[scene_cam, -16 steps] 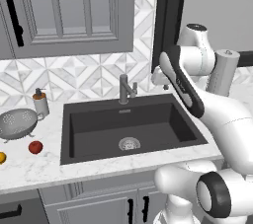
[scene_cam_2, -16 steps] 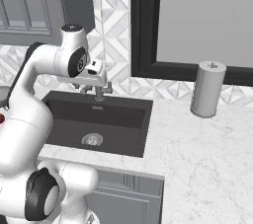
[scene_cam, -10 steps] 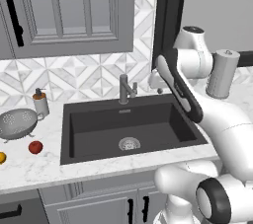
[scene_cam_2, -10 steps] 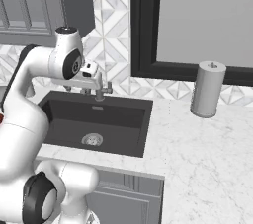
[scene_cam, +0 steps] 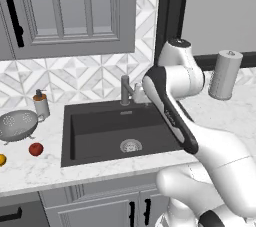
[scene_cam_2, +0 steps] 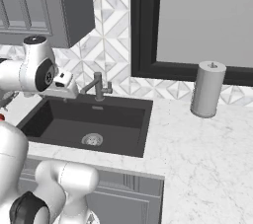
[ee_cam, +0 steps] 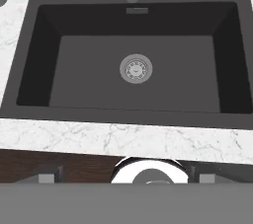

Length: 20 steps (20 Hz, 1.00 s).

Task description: Put the colander in the sink, put the apple, tangerine in the colander, and turn on the sink faucet and pour water over the colander.

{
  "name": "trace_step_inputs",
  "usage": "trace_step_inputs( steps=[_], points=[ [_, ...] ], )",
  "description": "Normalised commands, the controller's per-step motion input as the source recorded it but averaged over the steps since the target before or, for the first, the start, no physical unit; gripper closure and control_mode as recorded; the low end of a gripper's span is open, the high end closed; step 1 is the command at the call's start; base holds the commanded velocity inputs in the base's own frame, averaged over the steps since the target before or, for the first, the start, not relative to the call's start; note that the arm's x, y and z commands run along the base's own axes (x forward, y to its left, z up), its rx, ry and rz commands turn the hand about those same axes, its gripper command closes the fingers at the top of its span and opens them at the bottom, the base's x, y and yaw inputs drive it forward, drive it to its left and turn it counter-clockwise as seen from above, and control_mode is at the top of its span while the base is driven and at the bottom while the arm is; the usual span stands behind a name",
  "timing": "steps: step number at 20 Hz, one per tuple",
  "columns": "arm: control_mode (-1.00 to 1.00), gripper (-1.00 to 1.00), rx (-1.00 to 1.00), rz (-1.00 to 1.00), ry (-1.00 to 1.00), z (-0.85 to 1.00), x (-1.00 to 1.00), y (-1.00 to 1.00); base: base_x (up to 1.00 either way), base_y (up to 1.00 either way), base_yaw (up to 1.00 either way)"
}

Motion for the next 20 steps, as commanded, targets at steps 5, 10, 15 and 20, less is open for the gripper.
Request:
trace_step_inputs(
  steps=[5,10,15,20],
  points=[
    [-1.00,-1.00,0.00,-0.02,-0.06,-0.22,-0.01,0.97,0.00,0.00,0.00],
    [-1.00,-1.00,0.00,-0.07,-0.08,-0.22,0.00,1.00,0.00,0.00,0.00],
    [-1.00,-1.00,0.01,-0.07,0.00,-0.25,0.00,0.91,0.00,0.00,0.00],
    [-1.00,-1.00,0.05,0.00,0.00,-0.28,0.10,0.87,0.00,0.00,0.00]
  ],
)
